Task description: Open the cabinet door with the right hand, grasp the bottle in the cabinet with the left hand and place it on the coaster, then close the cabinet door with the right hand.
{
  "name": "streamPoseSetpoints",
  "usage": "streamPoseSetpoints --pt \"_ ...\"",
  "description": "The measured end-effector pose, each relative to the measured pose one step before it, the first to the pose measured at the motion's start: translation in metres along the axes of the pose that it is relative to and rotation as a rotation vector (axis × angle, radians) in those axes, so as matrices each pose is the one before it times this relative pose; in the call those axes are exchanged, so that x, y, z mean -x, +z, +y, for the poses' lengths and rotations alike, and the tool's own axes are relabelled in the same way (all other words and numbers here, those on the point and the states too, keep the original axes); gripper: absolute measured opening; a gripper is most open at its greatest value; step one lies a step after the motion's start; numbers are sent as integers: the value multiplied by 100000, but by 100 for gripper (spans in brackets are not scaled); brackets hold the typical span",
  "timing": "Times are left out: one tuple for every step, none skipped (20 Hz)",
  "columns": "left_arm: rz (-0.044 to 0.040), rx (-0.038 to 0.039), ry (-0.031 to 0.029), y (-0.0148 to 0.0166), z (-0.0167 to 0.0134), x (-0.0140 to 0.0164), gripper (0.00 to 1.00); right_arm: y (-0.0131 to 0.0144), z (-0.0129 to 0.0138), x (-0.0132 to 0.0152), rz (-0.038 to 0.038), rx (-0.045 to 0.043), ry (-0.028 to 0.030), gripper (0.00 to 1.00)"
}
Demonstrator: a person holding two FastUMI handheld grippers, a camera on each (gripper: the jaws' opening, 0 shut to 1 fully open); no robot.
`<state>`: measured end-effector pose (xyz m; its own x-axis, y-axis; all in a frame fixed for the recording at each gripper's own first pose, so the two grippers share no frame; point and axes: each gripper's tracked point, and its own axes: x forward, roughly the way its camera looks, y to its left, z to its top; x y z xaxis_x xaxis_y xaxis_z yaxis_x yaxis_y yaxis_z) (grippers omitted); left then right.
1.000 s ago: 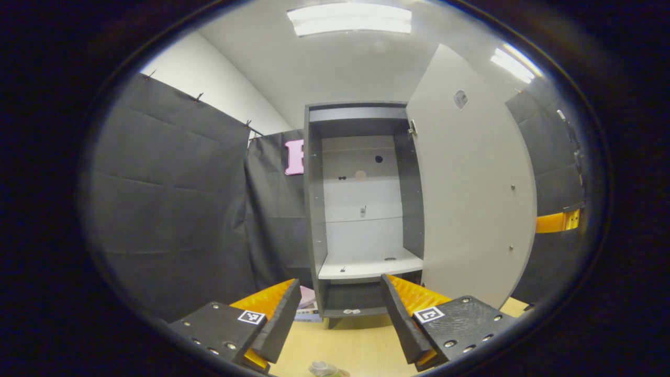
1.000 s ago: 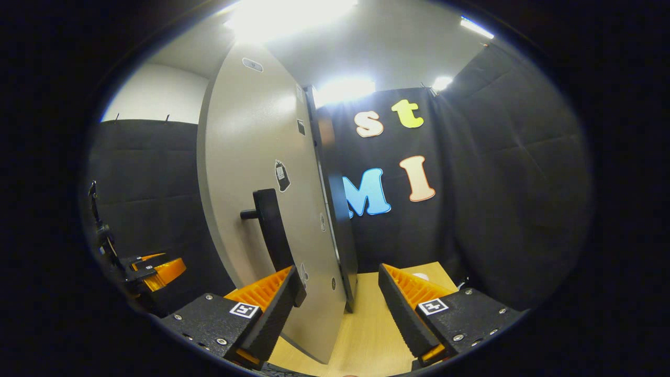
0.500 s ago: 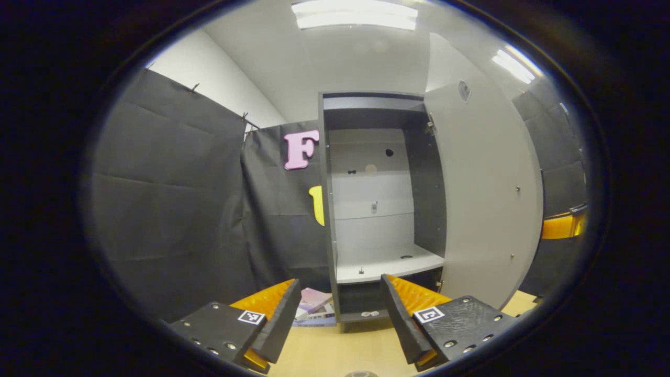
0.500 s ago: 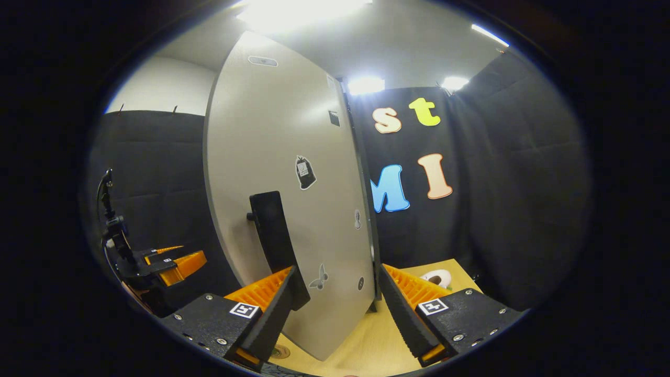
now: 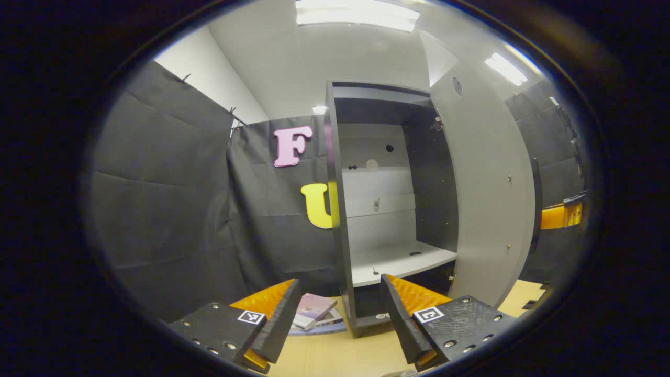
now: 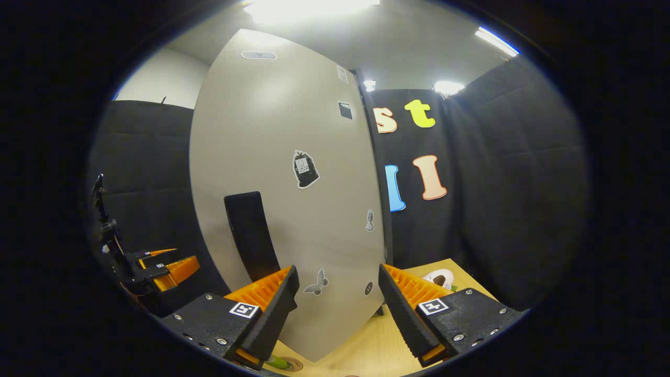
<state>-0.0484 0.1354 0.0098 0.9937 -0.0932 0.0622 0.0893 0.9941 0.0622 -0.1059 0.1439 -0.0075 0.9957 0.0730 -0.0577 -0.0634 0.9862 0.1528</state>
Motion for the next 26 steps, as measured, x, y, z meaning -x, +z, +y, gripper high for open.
streamPoseSetpoints --pt "331 -572 -717 -234 548 -133 93 -64 488 -668 344 173 -807 95" --pt "283 -767 -337 -263 700 -148 93 177 627 -436 154 269 -96 95" --pt "682 -549 101 -301 591 -160 93 21 696 -302 152 435 98 90" --pt "573 -266 -6 -414 338 -99 93 94 653 -380 151 654 374 95" --pt "-309 261 -142 3 289 -80 93 -35 559 -483 263 622 610 95" --pt "-454 417 -125 177 334 -52 93 -25 556 -425 280 357 721 95" --pt "-294 527 -399 135 182 -47 93 -69 670 -353 416 178 1061 95" --pt "-399 397 -1000 -7 -63 201 94 155 484 -434 -279 446 423 95" --pt "-405 115 -98 185 188 -69 94 197 58 -323 -471 561 -388 95" --pt "626 60 -34 -24 185 47 93 306 103 -213 -940 307 -121 90" --pt "-72 223 -174 186 69 131 93 388 110 -235 -1694 301 -501 95" --pt "-379 277 457 253 196 -52 93 491 -300 -173 -2012 514 -1607 95" --pt "-570 551 -478 296 -80 66 93 279 -321 -166 -2198 770 -1411 95" --pt "-486 653 -245 -20 42 -1 93 432 -272 -66 -2066 942 -1570 95" --pt "-196 483 -725 204 -152 7 87 102 -240 -120 -1499 881 -1293 95" --pt "482 279 -227 -75 -49 -117 87 137 -291 -47 -1251 1168 -1320 95" --pt "243 653 540 83 -86 -37 87 234 -344 6 -1599 1513 -1405 95" --pt "-429 1350 -398 463 -789 -352 87 322 -251 -34 -2152 1834 -996 95" --pt "412 1433 832 377 -1040 -473 87 140 -375 -88 -1729 2313 -1580 95" --pt "1317 1169 1528 -215 -1011 -595 87 79 -336 31 -1860 2338 -1265 95" --pt "1008 1323 1536 -232 -795 24 87 -116 -109 -281 -1688 2483 -853 95" --pt "458 1244 1716 58 -720 -95 87 -322 -88 -133 -611 2113 -648 95" --pt "-434 100 1734 131 -695 70 87 -447 294 -190 249 1226 518 95" --pt "-917 -1110 2145 458 -497 181 87 -569 211 -173 1462 -84 771 91" --pt "-1111 -1770 704 512 -697 16 87 -417 137 -276 1489 -1195 1092 95" --pt "-563 -1490 -964 337 -1223 -311 93 -299 55 -240 1255 -1723 831 95"
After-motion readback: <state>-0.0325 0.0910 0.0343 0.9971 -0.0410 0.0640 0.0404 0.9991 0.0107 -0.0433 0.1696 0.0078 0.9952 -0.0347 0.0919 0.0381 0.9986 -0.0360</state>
